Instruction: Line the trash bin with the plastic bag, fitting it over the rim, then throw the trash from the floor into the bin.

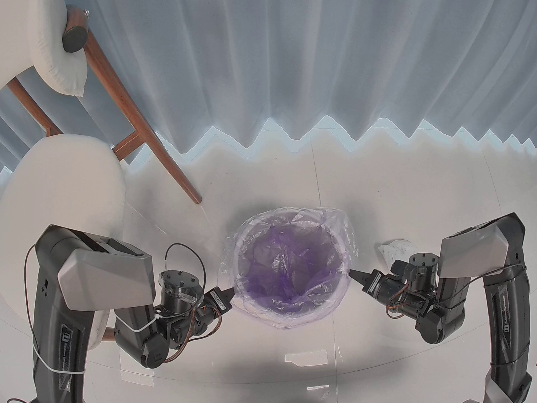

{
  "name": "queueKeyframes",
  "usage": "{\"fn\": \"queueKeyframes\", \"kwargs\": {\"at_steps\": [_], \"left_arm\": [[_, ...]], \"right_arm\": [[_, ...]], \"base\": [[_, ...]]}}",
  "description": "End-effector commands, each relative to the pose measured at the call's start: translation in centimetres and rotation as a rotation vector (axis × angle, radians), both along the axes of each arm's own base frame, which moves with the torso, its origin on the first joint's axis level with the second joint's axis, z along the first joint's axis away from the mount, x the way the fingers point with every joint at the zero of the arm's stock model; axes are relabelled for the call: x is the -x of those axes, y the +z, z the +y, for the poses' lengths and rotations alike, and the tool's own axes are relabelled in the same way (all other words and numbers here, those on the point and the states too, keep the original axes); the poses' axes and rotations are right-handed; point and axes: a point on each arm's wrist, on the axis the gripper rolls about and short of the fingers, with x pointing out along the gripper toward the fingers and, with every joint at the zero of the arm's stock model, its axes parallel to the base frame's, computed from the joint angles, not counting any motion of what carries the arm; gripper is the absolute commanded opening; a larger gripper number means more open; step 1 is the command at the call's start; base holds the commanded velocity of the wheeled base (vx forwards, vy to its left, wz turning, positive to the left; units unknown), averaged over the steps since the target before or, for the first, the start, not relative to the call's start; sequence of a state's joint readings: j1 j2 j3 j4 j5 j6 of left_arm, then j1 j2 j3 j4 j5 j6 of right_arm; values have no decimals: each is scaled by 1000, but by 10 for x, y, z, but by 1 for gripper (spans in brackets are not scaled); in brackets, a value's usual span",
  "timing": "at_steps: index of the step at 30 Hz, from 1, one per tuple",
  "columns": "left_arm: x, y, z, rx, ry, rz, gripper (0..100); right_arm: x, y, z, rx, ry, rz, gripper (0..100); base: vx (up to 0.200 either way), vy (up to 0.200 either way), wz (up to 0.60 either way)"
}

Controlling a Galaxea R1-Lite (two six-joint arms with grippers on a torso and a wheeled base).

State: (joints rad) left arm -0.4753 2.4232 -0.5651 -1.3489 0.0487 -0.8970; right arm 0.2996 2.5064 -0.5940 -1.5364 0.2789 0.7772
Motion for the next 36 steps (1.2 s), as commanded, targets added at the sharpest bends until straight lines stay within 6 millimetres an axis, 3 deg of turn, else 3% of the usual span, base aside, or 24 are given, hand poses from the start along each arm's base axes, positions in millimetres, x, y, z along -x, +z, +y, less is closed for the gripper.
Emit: {"fn": "queueKeyframes", "kwargs": {"at_steps": [1, 6, 10, 11, 21, 26, 31, 34, 36], "left_arm": [[19, 27, -7, 29, -34, -68, 100], [50, 58, 4, 62, -54, -133, 100], [58, 68, 10, 74, -51, -158, 100], [67, 86, 17, 96, -44, -196, 100], [102, 118, 21, 143, -106, -262, 100], [127, 121, 25, 140, -165, -243, 100], [128, 117, 30, 122, -151, -223, 100], [117, 123, 30, 123, -130, -268, 100], [96, 136, 28, 135, -110, -362, 100]], "right_arm": [[30, 29, -11, 0, -3, 3, 100], [71, 57, -34, 11, -36, 44, 100], [80, 61, -39, 16, -47, 55, 100], [92, 65, -43, 27, -47, 72, 100], [109, 64, -33, 79, 4, 84, 100], [113, 68, -27, 78, 26, 76, 100], [119, 66, -26, 90, 27, 98, 100], [119, 67, -26, 92, 17, 89, 100], [120, 69, -26, 92, 14, 83, 100]], "base": [[0, 0, 0], [0, 0, 0], [0, 0, 0], [0, 0, 0], [0, 0, 0], [0, 0, 0], [0, 0, 0], [0, 0, 0], [0, 0, 0]]}}
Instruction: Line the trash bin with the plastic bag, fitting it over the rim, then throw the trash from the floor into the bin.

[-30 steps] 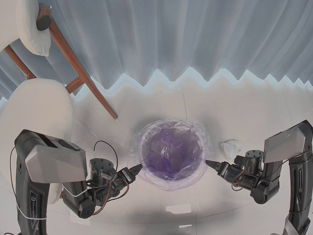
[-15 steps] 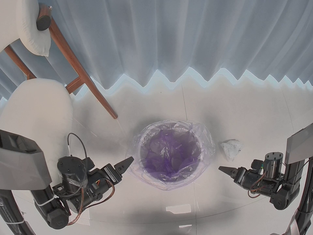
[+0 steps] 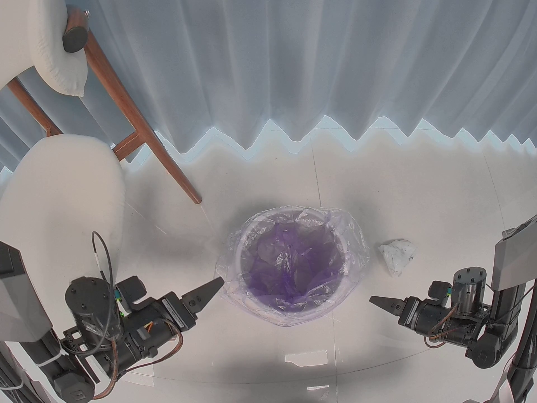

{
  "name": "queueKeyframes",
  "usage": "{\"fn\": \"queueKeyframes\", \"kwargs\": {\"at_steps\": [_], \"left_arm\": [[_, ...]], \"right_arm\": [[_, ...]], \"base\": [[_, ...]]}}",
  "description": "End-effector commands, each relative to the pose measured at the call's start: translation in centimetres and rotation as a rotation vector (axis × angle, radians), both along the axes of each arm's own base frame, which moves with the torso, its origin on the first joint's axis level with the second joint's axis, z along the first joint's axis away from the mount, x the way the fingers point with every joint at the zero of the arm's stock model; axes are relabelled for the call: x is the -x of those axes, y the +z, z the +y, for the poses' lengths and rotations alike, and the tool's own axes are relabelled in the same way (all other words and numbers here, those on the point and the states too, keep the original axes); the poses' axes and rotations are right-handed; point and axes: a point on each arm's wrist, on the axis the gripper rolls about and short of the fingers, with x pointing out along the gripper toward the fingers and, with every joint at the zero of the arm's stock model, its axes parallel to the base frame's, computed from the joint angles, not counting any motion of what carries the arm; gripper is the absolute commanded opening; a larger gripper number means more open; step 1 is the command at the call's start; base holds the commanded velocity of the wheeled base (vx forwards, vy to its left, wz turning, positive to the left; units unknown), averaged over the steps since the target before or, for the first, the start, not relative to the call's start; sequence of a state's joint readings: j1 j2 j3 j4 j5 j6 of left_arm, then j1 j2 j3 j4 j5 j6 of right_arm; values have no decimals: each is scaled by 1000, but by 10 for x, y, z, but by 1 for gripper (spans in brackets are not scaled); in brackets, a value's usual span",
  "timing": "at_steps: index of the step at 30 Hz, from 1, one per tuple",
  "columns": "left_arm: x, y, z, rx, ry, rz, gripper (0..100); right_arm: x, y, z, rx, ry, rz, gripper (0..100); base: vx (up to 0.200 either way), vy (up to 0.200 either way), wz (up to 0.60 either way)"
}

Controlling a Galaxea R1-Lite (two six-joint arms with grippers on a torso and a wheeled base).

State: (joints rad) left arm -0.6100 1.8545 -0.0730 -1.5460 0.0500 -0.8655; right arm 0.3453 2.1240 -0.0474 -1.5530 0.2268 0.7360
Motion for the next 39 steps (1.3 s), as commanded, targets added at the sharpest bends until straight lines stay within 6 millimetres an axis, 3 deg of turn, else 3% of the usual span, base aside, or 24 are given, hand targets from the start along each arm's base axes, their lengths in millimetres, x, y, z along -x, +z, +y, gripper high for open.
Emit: {"fn": "queueKeyframes", "kwargs": {"at_steps": [1, 8, 14, 15, 18, 24, 25, 28, 32, 36, 39], "left_arm": [[-31, 21, 0, 44, 51, -133, 100], [-86, 19, 17, -23, 180, -224, 100], [-100, 25, 29, -88, 236, -292, 100], [-114, 34, 42, -152, 326, -363, 100], [-124, 44, 51, -176, 391, -415, 100], [-134, 53, 64, -183, 445, -458, 100], [-146, 57, 81, -202, 503, -484, 100], [-153, 58, 89, -211, 532, -494, 100], [-151, 57, 86, -209, 521, -491, 100], [-130, 44, 49, -208, 395, -435, 100], [-110, 45, 25, -193, 304, -429, 100]], "right_arm": [[1, 6, 1, -8, -1, -32, 100], [4, 12, -1, -8, -21, -53, 100], [6, 14, -2, 4, -54, -63, 100], [6, 16, -3, 0, -55, -71, 100], [6, 16, -2, 1, -54, -70, 100], [7, 17, -3, 1, -53, -72, 100], [7, 19, -3, -4, -54, -83, 100], [8, 20, -3, -4, -53, -85, 100], [10, 20, -4, -1, -53, -79, 100], [10, 19, -5, 4, -63, -76, 100], [10, 19, -6, 9, -64, -79, 100]], "base": [[0, 0, 0], [0, 0, 0], [0, 0, 0], [0, 0, 0], [0, 0, 0], [0, 0, 0], [0, 0, 0], [0, 0, 0], [0, 0, 0], [0, 0, 0], [0, 0, 0]]}}
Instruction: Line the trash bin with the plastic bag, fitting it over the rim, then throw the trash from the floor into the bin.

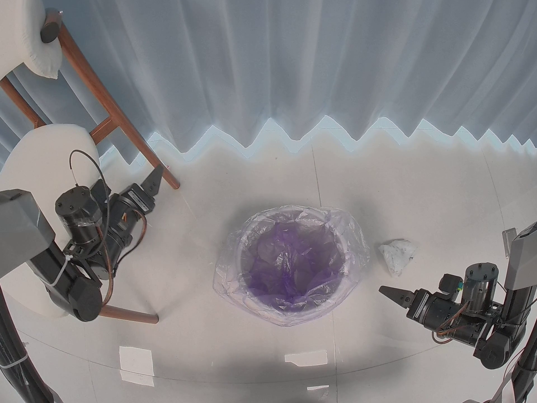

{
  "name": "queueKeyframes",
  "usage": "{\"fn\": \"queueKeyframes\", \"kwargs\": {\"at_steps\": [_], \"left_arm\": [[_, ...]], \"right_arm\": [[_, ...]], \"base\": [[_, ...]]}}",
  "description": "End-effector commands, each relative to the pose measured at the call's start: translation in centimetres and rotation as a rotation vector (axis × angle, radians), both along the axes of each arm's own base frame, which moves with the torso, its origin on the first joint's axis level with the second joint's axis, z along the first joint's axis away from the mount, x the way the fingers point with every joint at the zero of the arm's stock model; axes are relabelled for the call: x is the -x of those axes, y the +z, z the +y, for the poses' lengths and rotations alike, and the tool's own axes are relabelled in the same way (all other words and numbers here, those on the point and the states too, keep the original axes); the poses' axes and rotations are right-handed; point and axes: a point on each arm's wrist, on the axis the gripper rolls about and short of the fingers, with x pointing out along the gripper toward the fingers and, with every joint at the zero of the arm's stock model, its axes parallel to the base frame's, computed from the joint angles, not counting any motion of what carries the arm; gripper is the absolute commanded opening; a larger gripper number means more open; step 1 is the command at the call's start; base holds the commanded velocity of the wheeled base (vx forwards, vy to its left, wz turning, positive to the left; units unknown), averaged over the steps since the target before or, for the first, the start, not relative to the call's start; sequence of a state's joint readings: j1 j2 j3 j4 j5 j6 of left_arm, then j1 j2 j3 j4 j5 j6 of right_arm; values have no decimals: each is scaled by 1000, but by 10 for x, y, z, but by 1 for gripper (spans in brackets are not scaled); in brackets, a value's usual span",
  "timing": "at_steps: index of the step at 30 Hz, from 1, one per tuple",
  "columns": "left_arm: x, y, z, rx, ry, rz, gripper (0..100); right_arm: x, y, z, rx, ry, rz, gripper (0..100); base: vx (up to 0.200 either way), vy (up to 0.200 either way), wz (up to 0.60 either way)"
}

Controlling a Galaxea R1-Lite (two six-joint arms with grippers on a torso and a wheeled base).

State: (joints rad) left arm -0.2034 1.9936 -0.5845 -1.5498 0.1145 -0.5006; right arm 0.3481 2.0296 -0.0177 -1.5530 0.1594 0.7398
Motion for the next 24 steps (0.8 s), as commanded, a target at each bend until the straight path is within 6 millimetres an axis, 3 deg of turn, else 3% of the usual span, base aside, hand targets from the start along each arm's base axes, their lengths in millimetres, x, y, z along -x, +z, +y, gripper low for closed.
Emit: {"fn": "queueKeyframes", "kwargs": {"at_steps": [1, 2, 3, 7, 17, 24], "left_arm": [[48, -6, -51, -18, -207, 71, 100], [48, -6, -51, -18, -207, 71, 100], [71, -17, -65, -45, -288, 132, 100], [98, -38, -65, -90, -376, 250, 100], [106, -50, -59, 13, -409, 356, 100], [115, -81, -55, -40, -392, 507, 100]], "right_arm": [[1, 1, -2, 6, -10, -8, 100], [1, 1, -2, 6, -10, -8, 100], [2, -1, -3, 15, -24, -2, 100], [2, -2, -4, 18, -31, 2, 100], [-5, -3, -1, 14, -26, -10, 100], [-22, -16, 5, 16, -22, -1, 100]], "base": [[0, 0, 0], [0, 0, 0], [0, 0, 0], [0, 0, 0], [-180, 0, 0], [-200, 0, 0]]}}
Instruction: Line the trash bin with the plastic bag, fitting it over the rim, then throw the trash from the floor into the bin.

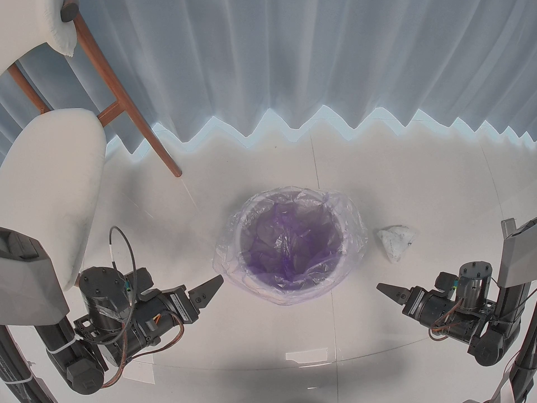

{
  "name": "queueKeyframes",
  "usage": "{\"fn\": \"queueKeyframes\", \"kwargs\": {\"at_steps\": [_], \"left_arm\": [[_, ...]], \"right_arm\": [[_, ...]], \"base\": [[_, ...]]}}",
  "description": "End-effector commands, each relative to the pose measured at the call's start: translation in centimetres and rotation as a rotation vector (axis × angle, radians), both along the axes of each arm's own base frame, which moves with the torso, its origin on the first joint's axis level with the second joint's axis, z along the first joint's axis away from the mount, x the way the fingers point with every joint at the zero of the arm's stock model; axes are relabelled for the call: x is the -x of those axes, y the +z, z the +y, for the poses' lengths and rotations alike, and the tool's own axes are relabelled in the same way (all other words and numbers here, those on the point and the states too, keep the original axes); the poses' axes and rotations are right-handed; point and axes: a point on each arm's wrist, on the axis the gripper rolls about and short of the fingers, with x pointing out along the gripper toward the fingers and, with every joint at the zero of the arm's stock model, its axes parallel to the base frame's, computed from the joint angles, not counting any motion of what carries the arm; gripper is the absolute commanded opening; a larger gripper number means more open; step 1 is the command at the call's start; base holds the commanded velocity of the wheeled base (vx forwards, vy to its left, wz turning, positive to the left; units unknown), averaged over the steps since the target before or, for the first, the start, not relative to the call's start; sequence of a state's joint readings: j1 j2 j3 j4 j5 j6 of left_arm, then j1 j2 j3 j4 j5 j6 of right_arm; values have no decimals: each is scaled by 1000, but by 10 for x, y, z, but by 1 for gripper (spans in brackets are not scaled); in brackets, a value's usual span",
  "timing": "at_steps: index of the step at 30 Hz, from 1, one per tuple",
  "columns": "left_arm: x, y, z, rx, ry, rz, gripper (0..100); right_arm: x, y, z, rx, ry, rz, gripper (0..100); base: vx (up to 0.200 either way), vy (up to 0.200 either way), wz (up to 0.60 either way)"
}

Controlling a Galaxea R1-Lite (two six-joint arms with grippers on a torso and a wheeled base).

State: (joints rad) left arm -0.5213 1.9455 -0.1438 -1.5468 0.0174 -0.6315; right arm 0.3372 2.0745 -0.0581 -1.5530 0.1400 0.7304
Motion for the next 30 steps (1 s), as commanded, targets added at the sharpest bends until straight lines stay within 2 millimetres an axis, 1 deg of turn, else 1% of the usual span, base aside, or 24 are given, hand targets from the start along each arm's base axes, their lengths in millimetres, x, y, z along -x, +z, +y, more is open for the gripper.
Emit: {"fn": "queueKeyframes", "kwargs": {"at_steps": [1, 3, 5, 8, 11, 12, 13, 17, 18, 19, 21, 23, 26, 30], "left_arm": [[6, -23, 3, -56, 4, 104, 100], [5, -28, 3, -62, 1, 127, 100], [1, -36, 1, -71, 0, 150, 100], [-15, -52, -7, -75, 15, 174, 100], [-32, -63, -17, -12, 34, 194, 100], [-32, -63, -18, -7, 36, 193, 100], [-44, -63, -24, 60, 49, 186, 100], [-69, -62, -36, 197, 75, 172, 100], [-73, -66, -38, 207, 79, 175, 100], [-80, -74, -41, 213, 87, 182, 100], [-89, -84, -42, 213, 100, 184, 100], [-96, -87, -41, 220, 111, 175, 100], [-105, -90, -39, 230, 125, 163, 100], [-109, -91, -37, 251, 134, 162, 100]], "right_arm": [[-15, -12, 7, 0, 6, 0, 100], [-24, -14, 12, -8, 13, -18, 100], [-34, -14, 19, -27, 20, -46, 100], [-44, -16, 28, -36, 33, -66, 100], [-45, -19, 33, -36, 47, -66, 100], [-45, -19, 33, -37, 47, -68, 100], [-46, -19, 34, -36, 51, -70, 100], [-46, -18, 34, -34, 47, -74, 100], [-46, -18, 34, -33, 40, -76, 100], [-46, -16, 34, -26, 20, -84, 100], [-46, -14, 33, -17, -18, -96, 100], [-45, -10, 32, -21, -42, -103, 100], [-43, -5, 31, -40, -50, -109, 100], [-43, -4, 31, -42, -54, -113, 100]], "base": [[0, 0, 0], [0, 0, 0], [0, 0, 0], [0, 0, 0], [0, 0, 0], [0, 0, 0], [0, 0, 0], [0, 0, 0], [0, 0, 0], [0, 0, 0], [0, 0, 0], [0, 0, 0], [0, 0, 0], [0, 0, 0]]}}
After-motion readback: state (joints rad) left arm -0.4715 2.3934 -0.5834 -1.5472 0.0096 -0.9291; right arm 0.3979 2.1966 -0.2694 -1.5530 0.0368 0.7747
